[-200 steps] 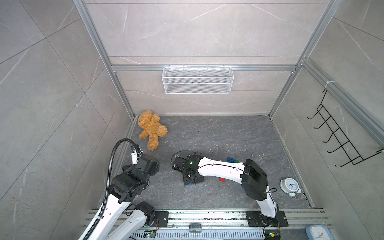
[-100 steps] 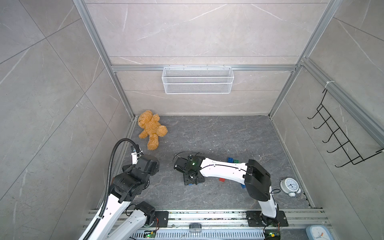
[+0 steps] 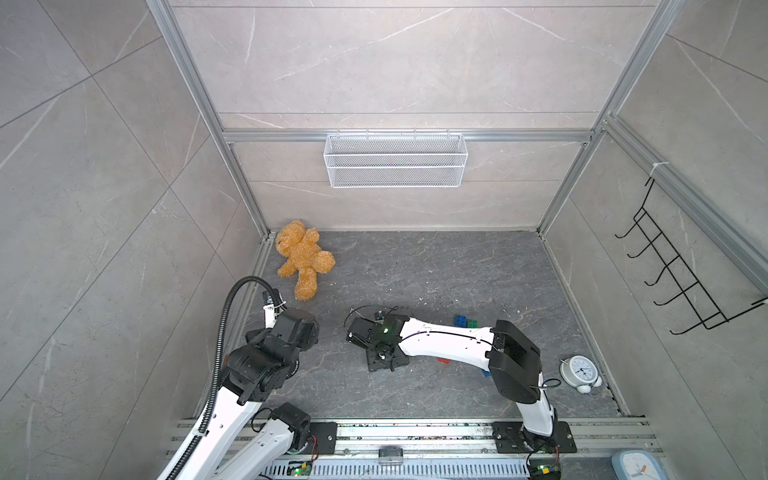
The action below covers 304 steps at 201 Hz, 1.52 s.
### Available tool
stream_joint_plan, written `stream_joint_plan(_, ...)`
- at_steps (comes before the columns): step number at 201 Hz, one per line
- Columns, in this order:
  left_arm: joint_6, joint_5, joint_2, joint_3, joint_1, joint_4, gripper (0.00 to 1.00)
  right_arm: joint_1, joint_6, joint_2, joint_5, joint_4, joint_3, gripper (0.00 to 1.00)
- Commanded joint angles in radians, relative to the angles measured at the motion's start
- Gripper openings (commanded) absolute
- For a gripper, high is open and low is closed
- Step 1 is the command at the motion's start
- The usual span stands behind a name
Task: Assemble the letter h with lego
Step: Assemble the lego brick with the lego brick.
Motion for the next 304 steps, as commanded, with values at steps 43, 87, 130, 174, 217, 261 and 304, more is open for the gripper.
stream_joint_plan(43,0.017,-0.004,0.005,0.004,0.005,0.018,0.99,0.013,-0.002,-0.042,0.002,0.016,-0.035,0.00)
stream_joint_plan(87,0.017,-0.001,0.007,0.004,0.007,0.018,0.99,0.013,-0.020,-0.038,0.001,0.056,-0.071,0.00)
stream_joint_plan(130,0.018,-0.001,0.006,0.005,0.007,0.019,0.99,0.009,-0.033,-0.017,-0.010,0.098,-0.107,0.00)
stream_joint_plan(174,0.019,-0.001,0.007,0.005,0.007,0.019,0.99,0.007,-0.057,-0.008,-0.014,0.101,-0.113,0.00)
stream_joint_plan(217,0.018,-0.001,0.006,0.005,0.008,0.019,0.99,0.016,-0.067,-0.004,-0.018,0.056,-0.084,0.00)
stream_joint_plan(261,0.018,0.000,0.005,0.005,0.011,0.019,0.99,0.023,-0.077,-0.005,-0.016,0.053,-0.078,0.00)
stream_joint_plan(304,0.020,0.001,0.004,0.006,0.010,0.020,0.99,0.024,-0.086,-0.042,-0.012,0.055,-0.076,0.00)
